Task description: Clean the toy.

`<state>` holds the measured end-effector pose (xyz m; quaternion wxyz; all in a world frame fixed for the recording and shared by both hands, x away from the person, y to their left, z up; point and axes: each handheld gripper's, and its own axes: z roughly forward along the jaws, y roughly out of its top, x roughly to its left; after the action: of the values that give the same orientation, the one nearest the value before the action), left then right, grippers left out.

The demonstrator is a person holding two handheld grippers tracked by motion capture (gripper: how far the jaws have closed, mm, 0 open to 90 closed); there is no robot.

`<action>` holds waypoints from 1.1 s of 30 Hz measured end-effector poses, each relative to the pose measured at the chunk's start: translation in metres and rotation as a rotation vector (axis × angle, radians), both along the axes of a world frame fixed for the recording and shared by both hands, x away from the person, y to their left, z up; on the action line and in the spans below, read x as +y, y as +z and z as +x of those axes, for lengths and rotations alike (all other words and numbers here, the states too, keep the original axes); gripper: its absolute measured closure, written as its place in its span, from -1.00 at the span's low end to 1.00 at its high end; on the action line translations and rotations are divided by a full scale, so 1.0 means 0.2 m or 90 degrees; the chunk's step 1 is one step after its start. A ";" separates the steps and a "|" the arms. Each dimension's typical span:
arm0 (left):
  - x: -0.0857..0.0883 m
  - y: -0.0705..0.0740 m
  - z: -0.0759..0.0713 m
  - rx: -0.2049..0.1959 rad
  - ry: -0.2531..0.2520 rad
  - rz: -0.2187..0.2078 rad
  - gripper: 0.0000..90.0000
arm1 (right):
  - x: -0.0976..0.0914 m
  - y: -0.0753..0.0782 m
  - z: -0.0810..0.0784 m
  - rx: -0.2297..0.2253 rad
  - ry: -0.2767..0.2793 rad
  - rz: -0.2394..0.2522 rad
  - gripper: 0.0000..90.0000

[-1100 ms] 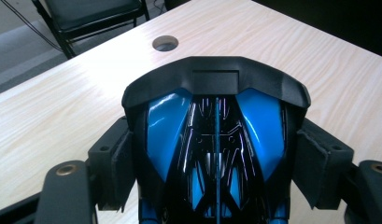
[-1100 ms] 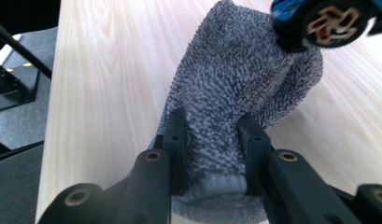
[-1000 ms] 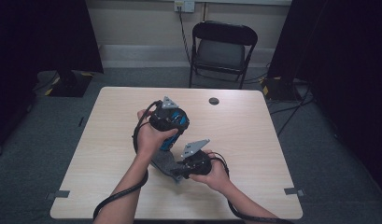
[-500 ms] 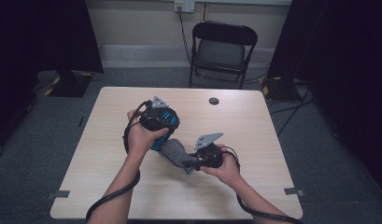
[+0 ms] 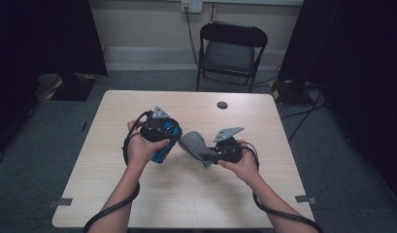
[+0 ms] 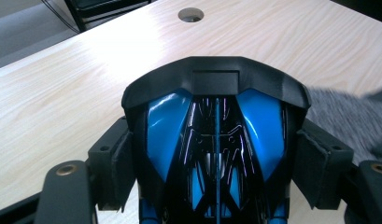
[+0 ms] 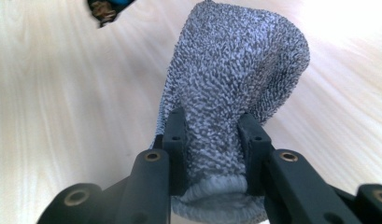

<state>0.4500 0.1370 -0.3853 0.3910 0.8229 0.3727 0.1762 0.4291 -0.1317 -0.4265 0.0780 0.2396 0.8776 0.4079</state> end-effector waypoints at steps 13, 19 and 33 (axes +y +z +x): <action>-0.06 -0.02 -0.06 0.001 -0.035 0.006 -0.43 | -0.09 0.08 0.10 -0.016 -0.054 0.009 0.55; -0.11 -0.05 -0.08 0.004 -0.051 0.007 -0.43 | -0.08 0.11 0.11 -0.023 -0.060 0.016 0.55; -0.18 -0.09 -0.09 0.013 -0.071 0.009 -0.43 | -0.02 0.15 0.11 -0.034 -0.045 0.025 0.55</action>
<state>0.4317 0.1008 -0.4023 0.3905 0.8470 0.3287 0.1487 0.4508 -0.1357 -0.3967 0.1114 0.2608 0.8579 0.4285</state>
